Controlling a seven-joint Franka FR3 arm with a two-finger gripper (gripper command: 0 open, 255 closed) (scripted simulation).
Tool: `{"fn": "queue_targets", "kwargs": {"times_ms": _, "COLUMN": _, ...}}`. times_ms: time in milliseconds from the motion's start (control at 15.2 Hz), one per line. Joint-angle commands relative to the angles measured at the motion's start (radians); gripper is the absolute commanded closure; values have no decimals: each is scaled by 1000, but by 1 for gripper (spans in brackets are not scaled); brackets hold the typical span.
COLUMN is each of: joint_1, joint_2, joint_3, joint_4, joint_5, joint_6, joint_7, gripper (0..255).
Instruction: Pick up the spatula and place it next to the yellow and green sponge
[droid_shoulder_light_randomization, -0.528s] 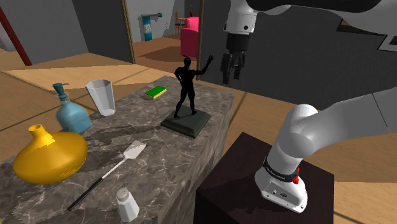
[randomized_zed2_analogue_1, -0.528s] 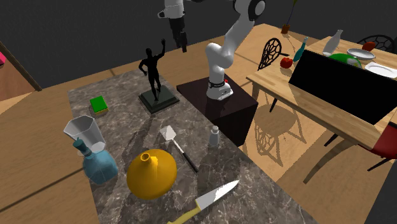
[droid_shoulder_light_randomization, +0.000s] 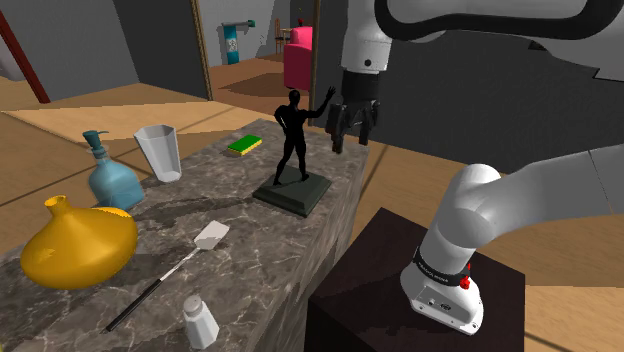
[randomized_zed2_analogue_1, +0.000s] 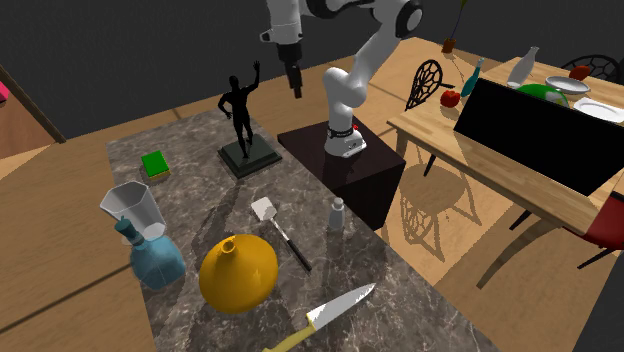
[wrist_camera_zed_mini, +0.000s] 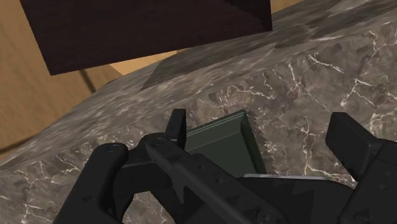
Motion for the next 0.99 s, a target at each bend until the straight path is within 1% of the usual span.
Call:
{"fn": "queue_targets", "kwargs": {"times_ms": 0, "joint_1": -1, "joint_2": -4, "joint_3": 68, "joint_4": -22, "joint_5": 53, "joint_6": 32, "joint_7": 108, "gripper": 0}}
{"fn": "queue_targets", "kwargs": {"times_ms": 264, "joint_1": -13, "joint_2": 30, "joint_3": 196, "joint_4": -29, "joint_5": 141, "joint_6": 103, "joint_7": 298, "gripper": 0}}
{"fn": "queue_targets", "kwargs": {"times_ms": 528, "joint_1": -41, "joint_2": 99, "joint_3": 330, "joint_4": -6, "joint_5": 211, "joint_6": 186, "joint_7": 486, "gripper": 0}}
{"fn": "queue_targets", "kwargs": {"times_ms": 726, "joint_1": -75, "joint_2": 172, "joint_3": 433, "joint_4": 29, "joint_5": 246, "joint_6": 253, "joint_7": 627, "gripper": 0}}
{"fn": "queue_targets", "kwargs": {"times_ms": 924, "joint_1": -126, "joint_2": 261, "joint_3": 542, "joint_4": 79, "joint_5": 260, "joint_6": 323, "joint_7": 770, "gripper": 0}}
